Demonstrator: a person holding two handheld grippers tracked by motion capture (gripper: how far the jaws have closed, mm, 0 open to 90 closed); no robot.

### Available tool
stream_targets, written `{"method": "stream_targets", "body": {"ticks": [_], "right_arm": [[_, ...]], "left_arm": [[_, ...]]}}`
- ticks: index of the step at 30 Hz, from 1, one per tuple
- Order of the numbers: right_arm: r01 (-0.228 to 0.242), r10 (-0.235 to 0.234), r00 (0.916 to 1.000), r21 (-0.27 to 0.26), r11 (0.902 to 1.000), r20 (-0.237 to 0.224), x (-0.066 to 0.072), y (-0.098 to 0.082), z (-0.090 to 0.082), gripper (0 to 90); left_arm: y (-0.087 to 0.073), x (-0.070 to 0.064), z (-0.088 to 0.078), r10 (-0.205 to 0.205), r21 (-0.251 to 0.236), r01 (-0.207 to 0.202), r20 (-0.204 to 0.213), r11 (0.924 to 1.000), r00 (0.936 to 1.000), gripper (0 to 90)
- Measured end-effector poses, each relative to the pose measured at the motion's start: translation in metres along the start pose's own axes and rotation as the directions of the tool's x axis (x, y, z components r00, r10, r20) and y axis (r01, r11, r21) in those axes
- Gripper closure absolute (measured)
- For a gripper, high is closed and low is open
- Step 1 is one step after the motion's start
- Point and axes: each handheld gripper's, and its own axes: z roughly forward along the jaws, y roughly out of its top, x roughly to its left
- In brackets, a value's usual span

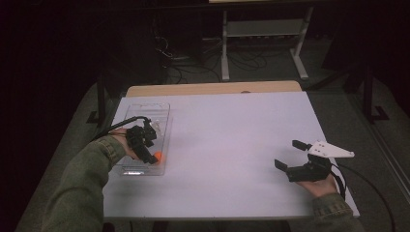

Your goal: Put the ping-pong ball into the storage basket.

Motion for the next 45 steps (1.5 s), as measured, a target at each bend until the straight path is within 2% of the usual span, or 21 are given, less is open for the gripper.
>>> {"method": "stream_targets", "body": {"ticks": [17, 28, 41, 45], "right_arm": [[0.003, -0.003, 1.0000, 0.000, 1.0000, -0.001, 0.001, 0.000, -0.001, 0.0], [0.002, -0.002, 1.0000, 0.001, 1.0000, -0.001, 0.001, 0.000, 0.000, 0.0], [0.003, -0.003, 1.0000, -0.004, 1.0000, -0.002, 0.001, 0.000, -0.001, 0.0], [0.005, -0.005, 1.0000, -0.003, 1.0000, -0.004, 0.001, 0.000, 0.000, 0.0]], "left_arm": [[-0.002, 0.000, -0.010, -0.037, -0.024, 0.037, -0.037, 0.9990, 0.9986, 0.0], [-0.008, -0.006, -0.025, -0.051, -0.085, 0.048, -0.042, 0.9953, 0.9978, 0.0], [-0.010, -0.018, -0.037, -0.026, -0.152, 0.019, -0.047, 0.9882, 0.9985, 0.0], [-0.012, -0.019, -0.040, -0.031, -0.172, 0.023, -0.044, 0.9848, 0.9985, 0.0]]}}
